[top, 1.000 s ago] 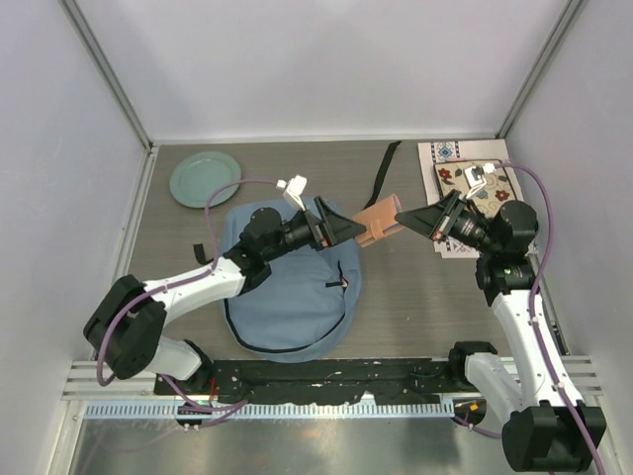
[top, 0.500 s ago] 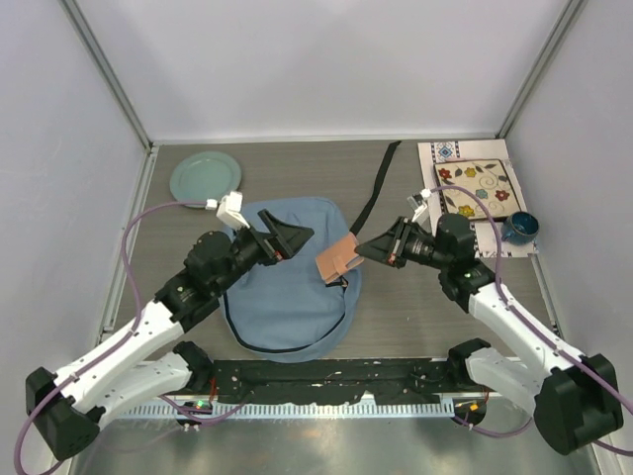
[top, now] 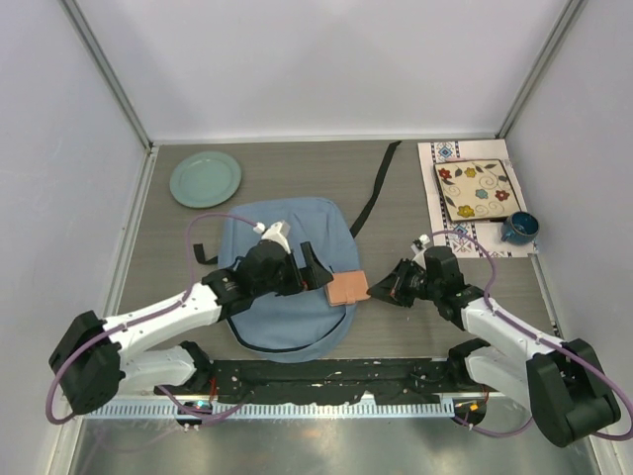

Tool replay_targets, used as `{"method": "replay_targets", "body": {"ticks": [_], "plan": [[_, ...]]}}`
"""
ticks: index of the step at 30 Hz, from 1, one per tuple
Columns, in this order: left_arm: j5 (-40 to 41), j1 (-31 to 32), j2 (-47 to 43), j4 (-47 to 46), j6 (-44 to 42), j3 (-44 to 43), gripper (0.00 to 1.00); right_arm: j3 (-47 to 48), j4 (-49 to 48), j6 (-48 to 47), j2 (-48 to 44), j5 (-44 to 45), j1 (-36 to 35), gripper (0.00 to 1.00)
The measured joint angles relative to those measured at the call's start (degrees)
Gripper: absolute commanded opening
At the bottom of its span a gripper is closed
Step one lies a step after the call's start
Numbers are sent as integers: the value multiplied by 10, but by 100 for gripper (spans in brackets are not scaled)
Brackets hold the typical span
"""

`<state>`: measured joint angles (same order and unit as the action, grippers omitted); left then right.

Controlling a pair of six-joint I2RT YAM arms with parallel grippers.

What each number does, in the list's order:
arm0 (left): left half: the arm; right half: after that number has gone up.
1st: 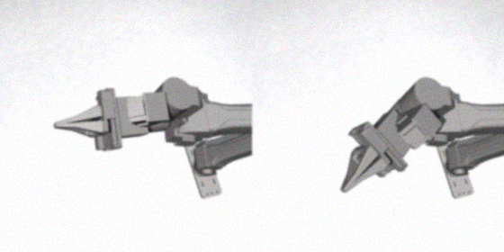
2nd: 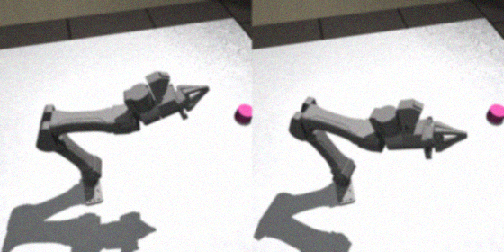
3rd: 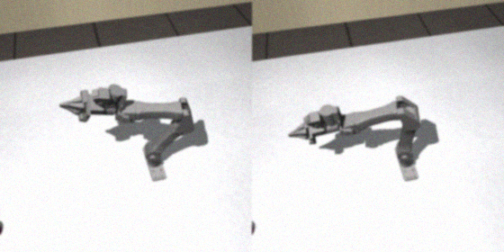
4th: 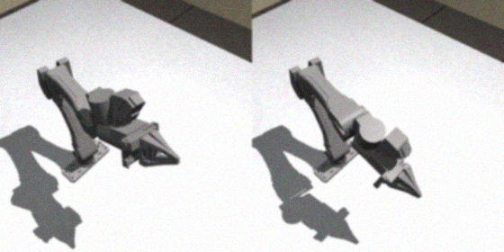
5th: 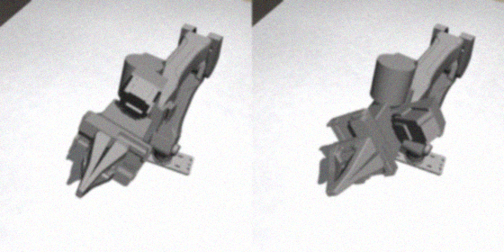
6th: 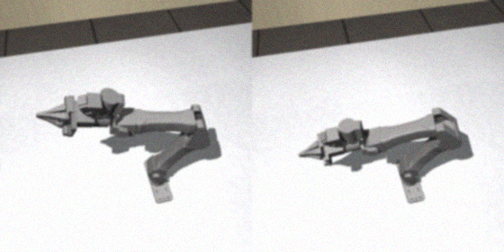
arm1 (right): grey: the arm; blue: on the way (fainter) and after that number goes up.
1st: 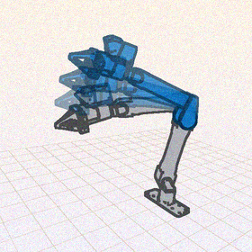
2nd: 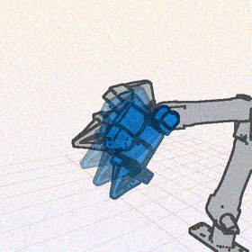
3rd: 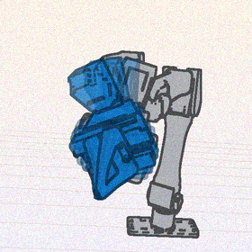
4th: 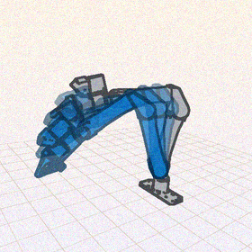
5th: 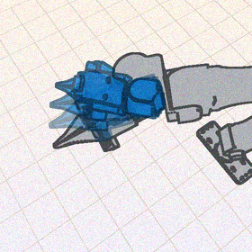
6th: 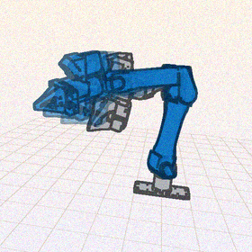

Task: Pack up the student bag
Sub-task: Place the personal item in the student bag.

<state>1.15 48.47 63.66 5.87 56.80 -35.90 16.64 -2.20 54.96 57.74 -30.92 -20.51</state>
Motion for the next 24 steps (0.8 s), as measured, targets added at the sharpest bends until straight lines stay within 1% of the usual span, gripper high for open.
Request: {"method": "replay_targets", "body": {"ticks": [2,3,5,6,8,9,13,18,24], "plan": [[-2,12,23,0,-1,-17,100,0,1,-8,1,5,0,15],[-3,17,35,-2,-1,-28,100,0,-1,-11,3,6,0,20],[-6,25,61,-7,-2,-46,100,0,-6,-16,12,6,0,28],[-10,29,73,-10,-2,-52,99,0,-7,-21,19,7,0,34],[-15,35,100,-15,-2,-62,100,0,-7,-28,27,11,0,39],[-19,37,111,-19,-2,-64,99,0,-8,-29,30,13,0,44],[-32,44,148,-28,-2,-78,100,0,-19,-36,42,14,0,49],[-40,50,168,-38,-1,-83,100,0,-64,-23,70,-2,0,50],[-45,52,188,-44,1,-89,97,-12,-142,11,87,-38,0,50]]}}
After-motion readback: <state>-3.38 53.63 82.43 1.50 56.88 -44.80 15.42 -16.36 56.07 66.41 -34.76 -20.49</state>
